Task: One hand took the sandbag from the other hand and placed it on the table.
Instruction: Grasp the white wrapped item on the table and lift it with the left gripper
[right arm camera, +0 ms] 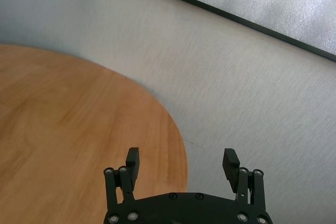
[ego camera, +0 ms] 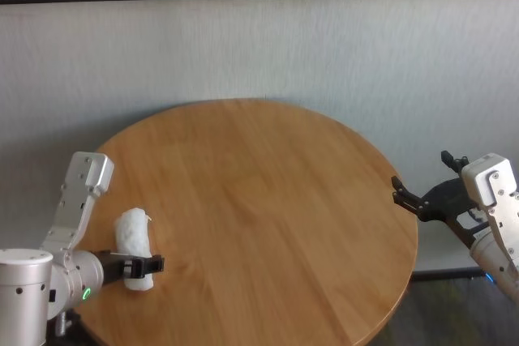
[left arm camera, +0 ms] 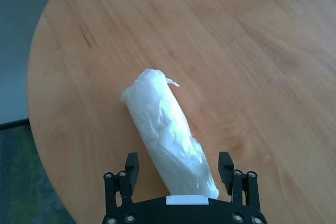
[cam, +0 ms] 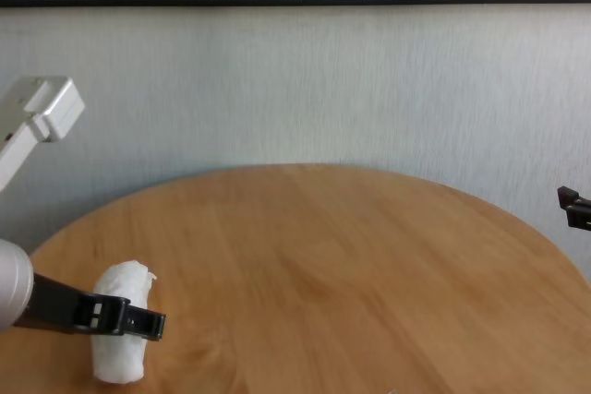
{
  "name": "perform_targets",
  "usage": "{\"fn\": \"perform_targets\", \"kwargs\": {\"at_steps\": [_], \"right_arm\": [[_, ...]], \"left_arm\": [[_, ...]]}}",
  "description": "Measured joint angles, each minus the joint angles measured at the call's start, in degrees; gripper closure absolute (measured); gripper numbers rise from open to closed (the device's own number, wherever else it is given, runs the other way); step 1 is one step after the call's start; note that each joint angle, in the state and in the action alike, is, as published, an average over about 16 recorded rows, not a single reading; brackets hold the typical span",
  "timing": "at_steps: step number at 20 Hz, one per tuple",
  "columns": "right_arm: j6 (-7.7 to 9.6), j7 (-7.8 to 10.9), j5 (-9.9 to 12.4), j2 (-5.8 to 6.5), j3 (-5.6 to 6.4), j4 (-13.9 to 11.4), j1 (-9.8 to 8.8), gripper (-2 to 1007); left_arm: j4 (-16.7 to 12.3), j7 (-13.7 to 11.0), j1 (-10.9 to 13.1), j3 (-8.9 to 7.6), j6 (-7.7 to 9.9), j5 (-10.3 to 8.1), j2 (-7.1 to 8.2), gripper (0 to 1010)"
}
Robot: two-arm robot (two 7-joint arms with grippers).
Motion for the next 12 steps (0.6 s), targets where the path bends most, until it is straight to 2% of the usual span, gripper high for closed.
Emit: {"fn": "perform_targets", "kwargs": {"at_steps": [12], "right_arm": [[0.00,0.00,0.00,0.00,0.00,0.00,0.00,4]], "left_arm": [[1.30,-0.40,-0.95,0.26,1.53,1.68,-0.92,8]]}}
